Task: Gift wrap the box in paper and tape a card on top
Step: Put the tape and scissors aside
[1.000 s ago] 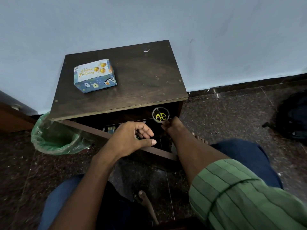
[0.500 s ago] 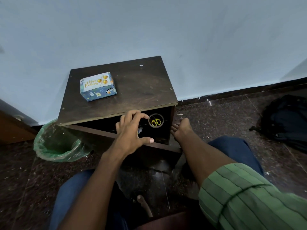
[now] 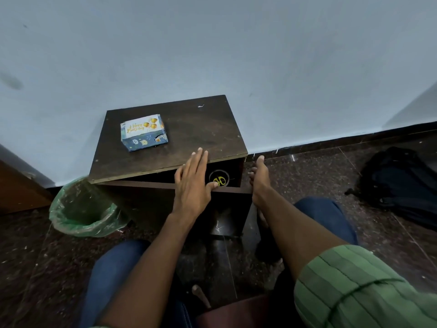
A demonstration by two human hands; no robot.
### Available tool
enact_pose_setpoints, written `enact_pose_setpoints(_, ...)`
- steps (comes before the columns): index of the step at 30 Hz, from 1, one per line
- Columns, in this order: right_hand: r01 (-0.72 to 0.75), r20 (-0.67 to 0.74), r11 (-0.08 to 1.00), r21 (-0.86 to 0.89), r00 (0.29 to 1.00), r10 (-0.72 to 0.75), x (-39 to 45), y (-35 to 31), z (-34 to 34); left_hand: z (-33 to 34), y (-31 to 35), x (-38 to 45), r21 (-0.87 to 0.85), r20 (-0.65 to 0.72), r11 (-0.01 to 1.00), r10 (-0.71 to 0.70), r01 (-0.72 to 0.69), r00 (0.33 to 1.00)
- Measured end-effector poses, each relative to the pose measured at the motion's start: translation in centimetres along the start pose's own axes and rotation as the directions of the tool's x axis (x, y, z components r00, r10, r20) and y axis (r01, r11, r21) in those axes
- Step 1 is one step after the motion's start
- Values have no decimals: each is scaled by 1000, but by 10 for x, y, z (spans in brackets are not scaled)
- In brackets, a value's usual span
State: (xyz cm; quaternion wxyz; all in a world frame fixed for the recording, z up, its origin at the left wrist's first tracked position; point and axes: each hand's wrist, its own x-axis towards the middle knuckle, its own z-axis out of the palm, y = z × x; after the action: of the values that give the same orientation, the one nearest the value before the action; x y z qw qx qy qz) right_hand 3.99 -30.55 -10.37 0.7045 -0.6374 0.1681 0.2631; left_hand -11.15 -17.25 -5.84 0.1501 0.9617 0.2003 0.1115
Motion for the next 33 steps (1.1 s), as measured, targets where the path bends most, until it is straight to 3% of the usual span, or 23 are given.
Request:
enact_pose_setpoints(8,148,12,974,173,988,-153,5,-13,12,9,-3,23,87,-3,989,119,-118,993)
enact_pose_setpoints(16,308,21,932,192,948,-318,12,-25,28,26,-8,35,224,-114,975,21,5,993)
enact_pose_setpoints(20,435,58,900,32,898,-436,17,-24,41,24,-11,49,294,-105,955,67,-33,992)
enact_pose_setpoints(23,581,146,781,-230,814,-563,23,-18,45,24,-17,54,307,-88,951,57,-28,994)
enact_pose_setpoints(25,629,163,722,-289,775,-610,25,-18,45,24,-16,57,303,-78,953,52,-27,996)
enact_pose_setpoints(30,530,-9,833,-158,843,-538,25,-29,51,22,-13,68,333,-63,941,85,-60,994)
enact_pose_setpoints(33,529,-18,839,-127,845,-535,30,-41,59,25,-12,72,379,-83,921,134,-94,987)
